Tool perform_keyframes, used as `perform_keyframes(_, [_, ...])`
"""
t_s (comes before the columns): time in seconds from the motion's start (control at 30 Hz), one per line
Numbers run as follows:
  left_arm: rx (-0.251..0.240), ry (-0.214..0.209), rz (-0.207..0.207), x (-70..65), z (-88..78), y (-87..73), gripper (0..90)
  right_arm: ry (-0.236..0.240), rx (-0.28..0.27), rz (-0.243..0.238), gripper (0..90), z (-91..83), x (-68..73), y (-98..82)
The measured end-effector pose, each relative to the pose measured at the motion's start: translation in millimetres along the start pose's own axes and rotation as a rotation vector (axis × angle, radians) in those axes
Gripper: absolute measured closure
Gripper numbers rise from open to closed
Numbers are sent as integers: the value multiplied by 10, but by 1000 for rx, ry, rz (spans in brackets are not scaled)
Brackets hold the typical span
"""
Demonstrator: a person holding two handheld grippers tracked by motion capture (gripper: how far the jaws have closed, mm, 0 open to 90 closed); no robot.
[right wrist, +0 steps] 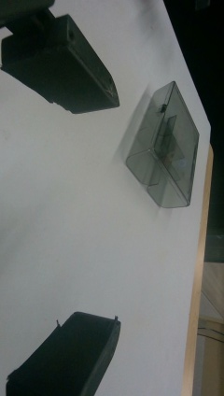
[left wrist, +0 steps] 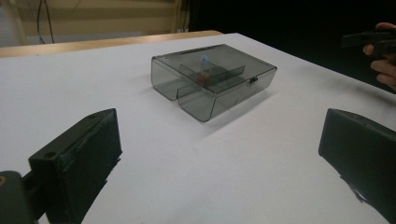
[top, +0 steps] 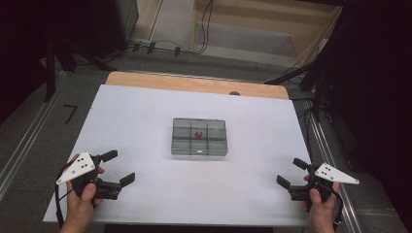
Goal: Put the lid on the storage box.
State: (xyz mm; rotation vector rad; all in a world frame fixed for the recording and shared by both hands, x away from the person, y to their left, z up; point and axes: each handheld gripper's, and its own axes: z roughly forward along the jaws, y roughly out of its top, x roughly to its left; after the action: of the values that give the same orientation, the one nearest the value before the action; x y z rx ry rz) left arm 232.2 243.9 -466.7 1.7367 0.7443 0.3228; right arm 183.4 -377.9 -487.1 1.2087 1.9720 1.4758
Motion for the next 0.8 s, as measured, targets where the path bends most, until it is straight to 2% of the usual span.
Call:
perform_keyframes(0.37, [-15,25,-15,82,-138,-94,0,-24,-8,20,0,-140,-113,-110])
perform_keyframes(0.6, [-26,38,-26,143,-178,-166,0,-45,-14,16,0,-142,-146,-182])
perform_keyframes(0.8, [-14,50,-25,162,-149,-210,0,-58,-10,36,0,-121,-176,-248])
